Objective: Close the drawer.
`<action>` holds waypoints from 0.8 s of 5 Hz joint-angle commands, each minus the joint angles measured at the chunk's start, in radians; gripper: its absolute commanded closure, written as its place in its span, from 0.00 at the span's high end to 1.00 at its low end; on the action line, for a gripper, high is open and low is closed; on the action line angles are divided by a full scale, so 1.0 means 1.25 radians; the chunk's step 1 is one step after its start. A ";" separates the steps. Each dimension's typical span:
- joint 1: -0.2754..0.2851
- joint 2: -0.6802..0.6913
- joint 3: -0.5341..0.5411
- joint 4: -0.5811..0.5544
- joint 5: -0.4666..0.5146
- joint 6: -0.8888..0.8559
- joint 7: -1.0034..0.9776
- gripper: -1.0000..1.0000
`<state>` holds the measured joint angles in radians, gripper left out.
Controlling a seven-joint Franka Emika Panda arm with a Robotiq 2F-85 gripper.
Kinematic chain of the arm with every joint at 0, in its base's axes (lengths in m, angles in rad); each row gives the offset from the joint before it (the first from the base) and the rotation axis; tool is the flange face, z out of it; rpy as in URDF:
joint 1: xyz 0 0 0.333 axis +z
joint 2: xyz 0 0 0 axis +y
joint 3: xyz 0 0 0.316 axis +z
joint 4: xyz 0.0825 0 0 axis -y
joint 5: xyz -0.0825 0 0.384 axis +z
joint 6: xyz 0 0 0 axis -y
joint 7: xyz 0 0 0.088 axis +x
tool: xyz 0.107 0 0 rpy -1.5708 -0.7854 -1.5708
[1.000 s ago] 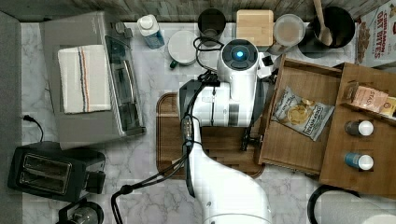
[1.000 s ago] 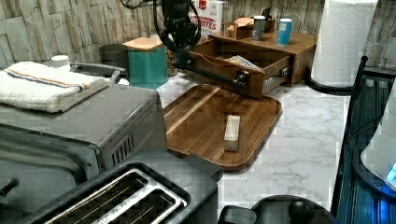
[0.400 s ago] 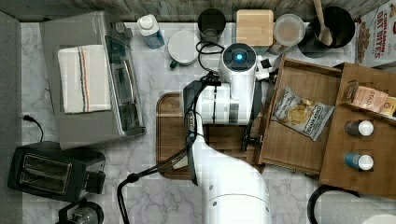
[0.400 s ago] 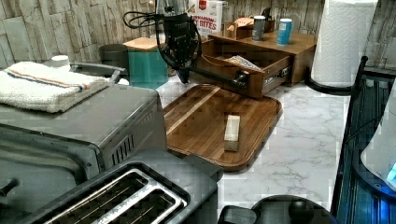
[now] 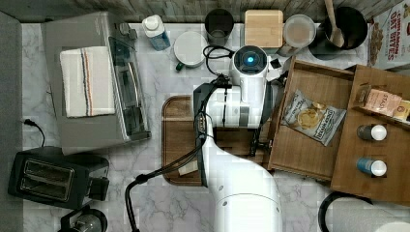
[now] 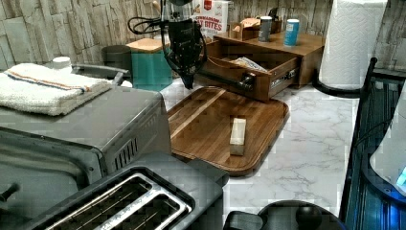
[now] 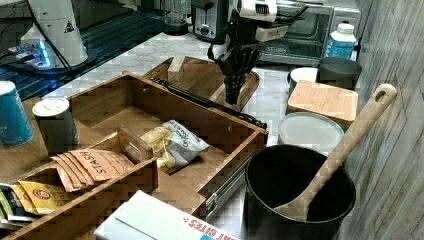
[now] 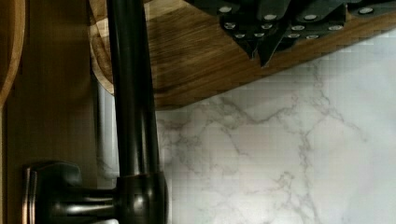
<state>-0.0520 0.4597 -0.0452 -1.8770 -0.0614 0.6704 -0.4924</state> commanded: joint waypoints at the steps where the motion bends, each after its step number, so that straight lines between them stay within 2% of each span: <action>1: -0.050 -0.042 -0.002 -0.002 0.025 0.053 -0.093 0.00; 3: -0.124 -0.054 -0.008 -0.032 0.062 0.081 -0.234 0.00; 4: -0.147 -0.071 -0.023 -0.032 0.069 0.058 -0.269 0.00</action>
<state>-0.1714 0.4443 -0.0372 -1.9170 0.0028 0.7476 -0.7422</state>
